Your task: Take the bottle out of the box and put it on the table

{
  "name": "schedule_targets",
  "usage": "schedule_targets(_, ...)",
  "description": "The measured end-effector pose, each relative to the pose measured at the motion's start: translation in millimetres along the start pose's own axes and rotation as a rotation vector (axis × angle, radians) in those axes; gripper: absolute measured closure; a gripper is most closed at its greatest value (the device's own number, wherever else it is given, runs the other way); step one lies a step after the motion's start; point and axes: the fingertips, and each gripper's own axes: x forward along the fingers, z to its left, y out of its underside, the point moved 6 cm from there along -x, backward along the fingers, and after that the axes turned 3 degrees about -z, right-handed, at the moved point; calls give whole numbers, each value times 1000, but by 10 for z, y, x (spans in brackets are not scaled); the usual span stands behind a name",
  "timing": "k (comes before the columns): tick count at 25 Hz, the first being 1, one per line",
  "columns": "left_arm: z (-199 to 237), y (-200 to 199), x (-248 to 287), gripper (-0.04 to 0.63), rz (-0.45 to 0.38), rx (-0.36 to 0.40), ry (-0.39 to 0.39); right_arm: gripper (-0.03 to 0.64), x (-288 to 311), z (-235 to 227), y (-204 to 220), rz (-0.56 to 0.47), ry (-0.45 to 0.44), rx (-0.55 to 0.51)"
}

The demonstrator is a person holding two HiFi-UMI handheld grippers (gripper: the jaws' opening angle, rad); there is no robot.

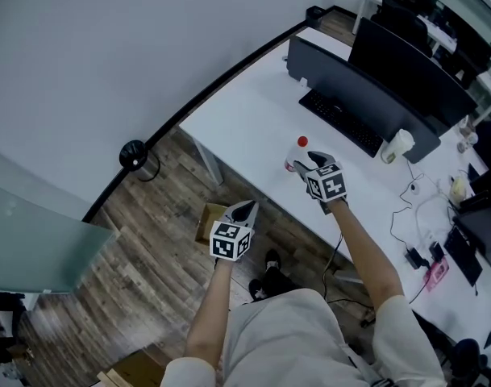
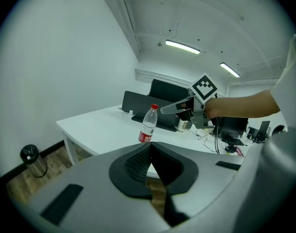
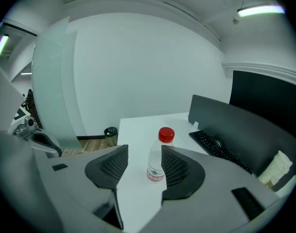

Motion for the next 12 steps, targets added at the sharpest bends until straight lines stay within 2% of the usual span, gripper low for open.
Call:
schedule_targets(5,4,11,-100,581,-10,-2,-10,373,-192,44,24,-27,25,29)
schedule_targets(12,-101,20,-151,581,-23,-8,-11,385,-531,202,360,-54,32,96)
